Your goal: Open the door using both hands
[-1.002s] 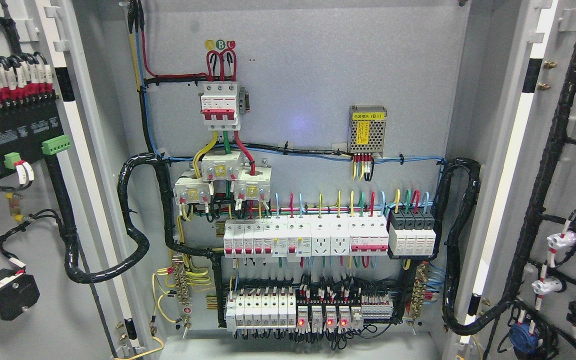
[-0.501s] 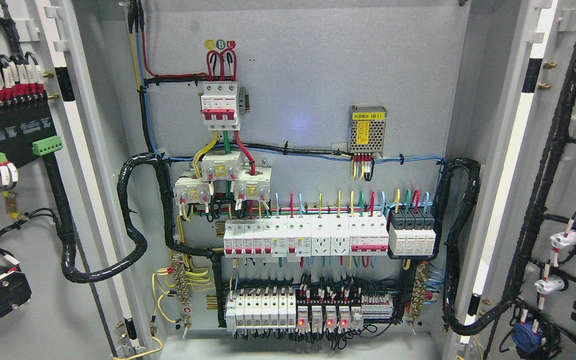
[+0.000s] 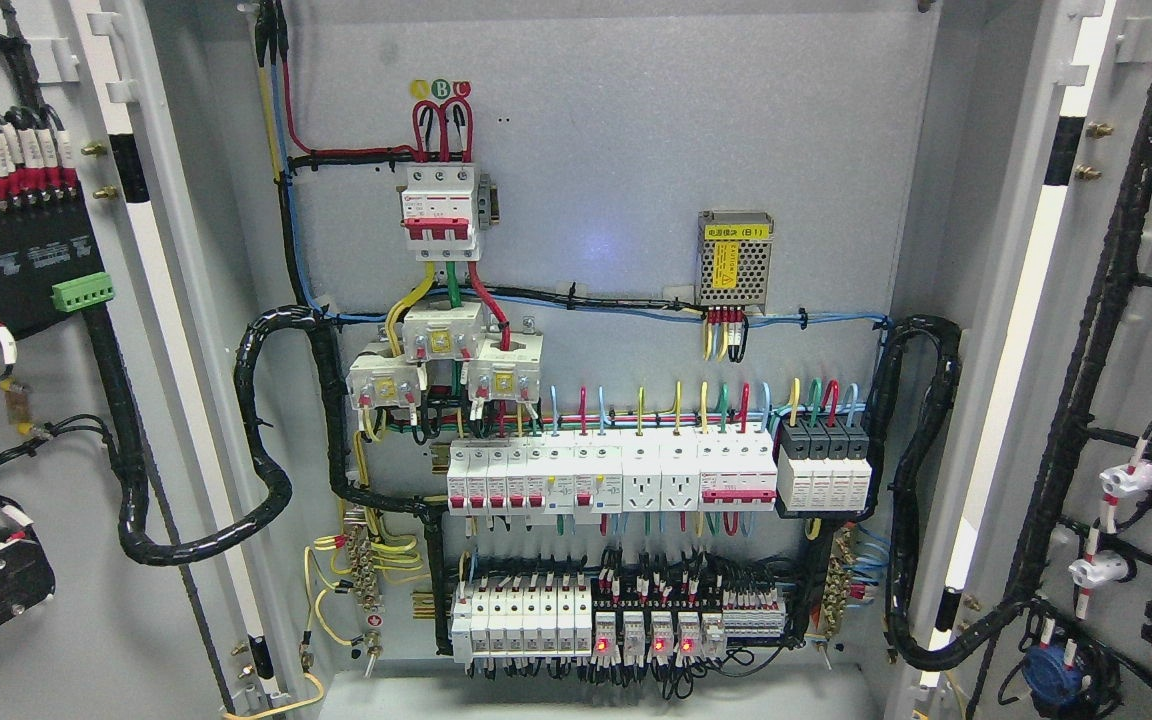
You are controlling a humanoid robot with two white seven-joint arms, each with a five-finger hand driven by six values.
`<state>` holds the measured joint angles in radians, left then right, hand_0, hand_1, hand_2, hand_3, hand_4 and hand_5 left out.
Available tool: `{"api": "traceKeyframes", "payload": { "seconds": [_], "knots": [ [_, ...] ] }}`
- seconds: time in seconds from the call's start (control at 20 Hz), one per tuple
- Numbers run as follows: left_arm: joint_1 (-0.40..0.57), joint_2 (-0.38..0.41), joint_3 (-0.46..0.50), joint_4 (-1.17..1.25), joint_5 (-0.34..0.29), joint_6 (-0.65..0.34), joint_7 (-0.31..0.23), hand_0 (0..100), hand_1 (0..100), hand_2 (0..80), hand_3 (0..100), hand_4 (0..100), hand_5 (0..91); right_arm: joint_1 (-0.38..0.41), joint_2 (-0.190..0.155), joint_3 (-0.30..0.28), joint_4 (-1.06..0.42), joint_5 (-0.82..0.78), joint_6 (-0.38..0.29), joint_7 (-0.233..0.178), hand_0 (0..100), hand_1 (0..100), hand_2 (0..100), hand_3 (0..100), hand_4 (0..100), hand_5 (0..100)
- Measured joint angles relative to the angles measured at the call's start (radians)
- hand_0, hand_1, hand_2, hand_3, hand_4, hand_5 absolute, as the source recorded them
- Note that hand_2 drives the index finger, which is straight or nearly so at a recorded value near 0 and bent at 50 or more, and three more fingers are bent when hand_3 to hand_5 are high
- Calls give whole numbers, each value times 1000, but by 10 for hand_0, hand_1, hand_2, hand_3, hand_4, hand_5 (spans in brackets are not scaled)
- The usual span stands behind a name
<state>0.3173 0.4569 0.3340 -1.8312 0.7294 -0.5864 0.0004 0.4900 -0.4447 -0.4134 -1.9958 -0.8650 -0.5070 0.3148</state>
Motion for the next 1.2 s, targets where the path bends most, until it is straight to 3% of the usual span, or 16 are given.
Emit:
{"api": "traceKeyframes", "payload": {
  "seconds": [1.2],
  "knots": [
    [-35, 34, 11, 74, 21, 0, 3, 0, 0, 0, 0, 0, 0, 6, -23, 48, -67, -2, -5, 1, 191, 0, 0, 0, 0, 0]
  ]
}}
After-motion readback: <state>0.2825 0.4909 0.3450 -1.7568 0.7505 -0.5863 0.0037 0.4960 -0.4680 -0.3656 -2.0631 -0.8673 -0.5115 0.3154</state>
